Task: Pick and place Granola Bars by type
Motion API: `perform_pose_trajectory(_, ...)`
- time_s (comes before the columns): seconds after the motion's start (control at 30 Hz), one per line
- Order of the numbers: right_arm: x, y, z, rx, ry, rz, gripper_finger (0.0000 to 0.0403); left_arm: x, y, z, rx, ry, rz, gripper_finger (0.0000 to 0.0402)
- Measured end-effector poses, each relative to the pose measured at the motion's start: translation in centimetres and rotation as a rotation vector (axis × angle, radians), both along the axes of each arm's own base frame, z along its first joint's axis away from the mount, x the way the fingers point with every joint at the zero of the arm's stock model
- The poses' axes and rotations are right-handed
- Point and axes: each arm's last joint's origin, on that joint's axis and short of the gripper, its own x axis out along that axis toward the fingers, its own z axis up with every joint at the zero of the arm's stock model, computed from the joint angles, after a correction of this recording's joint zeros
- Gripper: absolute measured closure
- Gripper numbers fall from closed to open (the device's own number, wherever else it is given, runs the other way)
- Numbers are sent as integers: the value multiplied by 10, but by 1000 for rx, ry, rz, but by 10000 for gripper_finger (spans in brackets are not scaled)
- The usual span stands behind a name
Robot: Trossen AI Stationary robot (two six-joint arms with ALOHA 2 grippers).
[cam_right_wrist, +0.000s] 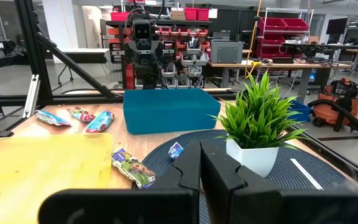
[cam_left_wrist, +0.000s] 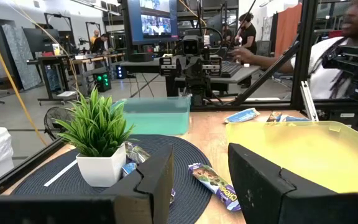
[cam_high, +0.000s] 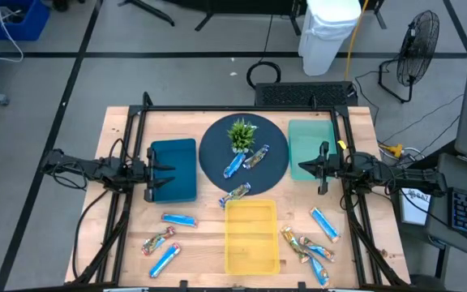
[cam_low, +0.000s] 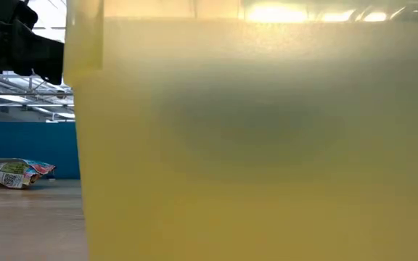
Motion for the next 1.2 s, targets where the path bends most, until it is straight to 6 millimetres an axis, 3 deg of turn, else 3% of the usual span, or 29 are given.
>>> perform_pose_trajectory(0.9, 0, 0, 0, 0, 0, 0, 399, 0, 0, 0, 0, 0, 0, 243)
perform_pose_trajectory(1.2, -1, -8, 0, 0, 1, -77, 399, 0, 0, 0, 0, 0, 0, 243)
